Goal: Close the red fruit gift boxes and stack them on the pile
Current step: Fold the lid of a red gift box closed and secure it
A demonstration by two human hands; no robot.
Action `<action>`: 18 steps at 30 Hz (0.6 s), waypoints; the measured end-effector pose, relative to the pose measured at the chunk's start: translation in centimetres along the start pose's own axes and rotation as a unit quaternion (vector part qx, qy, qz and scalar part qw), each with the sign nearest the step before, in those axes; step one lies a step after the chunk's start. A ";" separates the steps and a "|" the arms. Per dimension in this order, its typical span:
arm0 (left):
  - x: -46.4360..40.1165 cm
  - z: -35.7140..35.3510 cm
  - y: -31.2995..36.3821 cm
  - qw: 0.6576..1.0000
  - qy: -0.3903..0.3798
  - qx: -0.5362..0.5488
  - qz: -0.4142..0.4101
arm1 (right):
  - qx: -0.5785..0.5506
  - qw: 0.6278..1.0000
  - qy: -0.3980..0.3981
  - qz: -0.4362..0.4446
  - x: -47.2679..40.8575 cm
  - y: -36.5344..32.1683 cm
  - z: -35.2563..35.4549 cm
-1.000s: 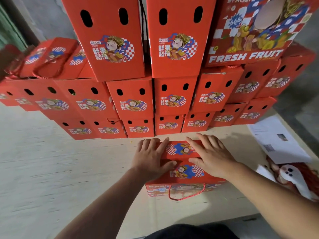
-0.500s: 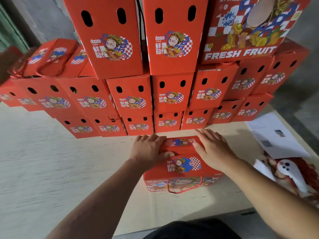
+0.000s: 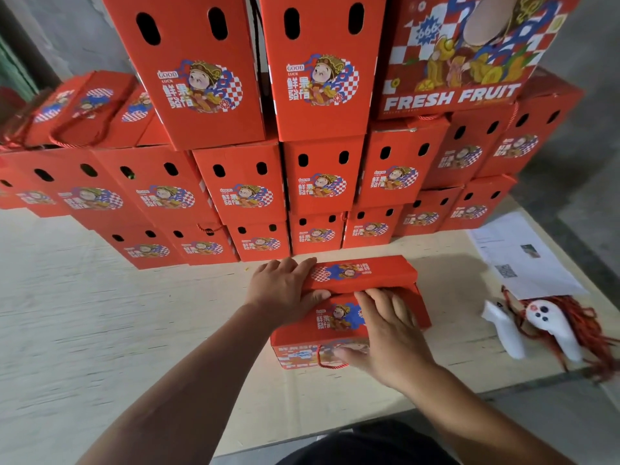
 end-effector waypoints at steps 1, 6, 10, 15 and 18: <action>-0.1 0.2 0.0 1.000 -0.004 -0.004 -0.004 | 0.014 1.000 0.008 -0.002 -0.3 -0.1 0.3; -1.5 1.9 -0.6 0.999 -0.043 -0.017 -0.004 | 0.036 0.998 0.050 0.025 -1.4 0.0 1.6; -1.2 1.0 -0.1 0.995 -0.093 -0.009 0.020 | 0.026 0.998 0.050 0.033 -2.0 0.0 1.7; -1.0 0.5 -0.8 0.987 -0.139 0.072 0.033 | -0.012 0.998 0.062 0.018 -0.7 0.6 0.3; -0.6 -0.1 -0.5 0.987 -0.135 0.075 0.034 | 0.027 0.997 0.072 0.017 -0.4 0.3 -0.3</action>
Point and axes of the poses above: each hand's wrist, its own x-axis away from the middle knuckle, its own z-axis out of the back of the hand, y = z × x, the point moved 3 cm from there along -x, towards the middle knuckle
